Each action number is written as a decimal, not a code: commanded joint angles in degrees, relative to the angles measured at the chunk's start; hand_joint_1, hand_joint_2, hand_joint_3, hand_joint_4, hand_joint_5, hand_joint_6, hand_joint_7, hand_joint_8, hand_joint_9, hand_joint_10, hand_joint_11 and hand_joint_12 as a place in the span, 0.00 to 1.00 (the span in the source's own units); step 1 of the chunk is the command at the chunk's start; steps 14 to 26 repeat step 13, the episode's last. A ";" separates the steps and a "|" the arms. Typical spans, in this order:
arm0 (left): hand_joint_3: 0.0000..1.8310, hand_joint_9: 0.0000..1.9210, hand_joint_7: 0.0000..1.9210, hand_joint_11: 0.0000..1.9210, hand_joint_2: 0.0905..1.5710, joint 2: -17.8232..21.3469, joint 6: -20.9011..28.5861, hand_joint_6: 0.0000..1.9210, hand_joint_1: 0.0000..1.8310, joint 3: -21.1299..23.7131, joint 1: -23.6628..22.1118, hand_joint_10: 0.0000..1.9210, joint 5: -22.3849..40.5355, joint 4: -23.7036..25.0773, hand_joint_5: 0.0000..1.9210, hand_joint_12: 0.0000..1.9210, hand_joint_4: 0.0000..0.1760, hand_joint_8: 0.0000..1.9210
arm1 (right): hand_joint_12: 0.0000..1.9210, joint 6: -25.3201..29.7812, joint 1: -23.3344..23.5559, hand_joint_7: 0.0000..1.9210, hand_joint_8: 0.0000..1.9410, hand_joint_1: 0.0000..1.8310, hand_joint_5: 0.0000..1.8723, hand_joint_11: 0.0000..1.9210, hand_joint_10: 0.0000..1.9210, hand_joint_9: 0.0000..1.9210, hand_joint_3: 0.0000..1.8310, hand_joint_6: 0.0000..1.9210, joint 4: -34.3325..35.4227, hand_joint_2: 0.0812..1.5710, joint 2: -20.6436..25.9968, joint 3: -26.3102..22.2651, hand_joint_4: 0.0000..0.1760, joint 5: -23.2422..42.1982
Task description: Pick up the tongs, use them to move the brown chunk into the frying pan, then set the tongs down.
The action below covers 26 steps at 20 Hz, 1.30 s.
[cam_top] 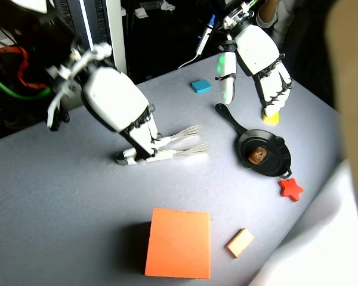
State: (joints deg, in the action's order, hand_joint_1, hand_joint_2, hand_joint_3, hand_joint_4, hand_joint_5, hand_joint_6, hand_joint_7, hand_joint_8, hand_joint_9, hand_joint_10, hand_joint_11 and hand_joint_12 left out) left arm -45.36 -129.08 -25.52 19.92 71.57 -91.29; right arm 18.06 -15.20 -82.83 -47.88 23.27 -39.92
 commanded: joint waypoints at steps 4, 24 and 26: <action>0.00 0.36 0.45 0.25 0.86 0.28 0.20 0.68 0.06 0.17 -0.24 0.86 3.00 5.06 0.40 0.99 0.00 0.76 | 0.99 -0.32 1.09 0.70 0.46 0.12 0.62 0.43 0.76 0.59 0.01 0.45 -2.85 0.86 4.33 -1.02 0.00 -0.29; 0.01 0.54 0.55 0.54 0.97 0.28 0.37 0.95 0.15 -0.29 0.34 1.00 2.99 5.08 0.49 1.00 0.00 0.95 | 1.00 -2.67 2.53 0.69 0.98 0.41 0.66 0.71 1.00 0.69 0.02 0.97 -5.36 0.88 8.44 -0.87 1.00 1.69; 0.01 0.54 0.55 0.54 0.97 0.28 0.37 0.95 0.15 -0.29 0.34 1.00 2.99 5.08 0.49 1.00 0.00 0.95 | 1.00 -2.67 2.53 0.69 0.98 0.41 0.66 0.71 1.00 0.69 0.02 0.97 -5.36 0.88 8.44 -0.87 1.00 1.69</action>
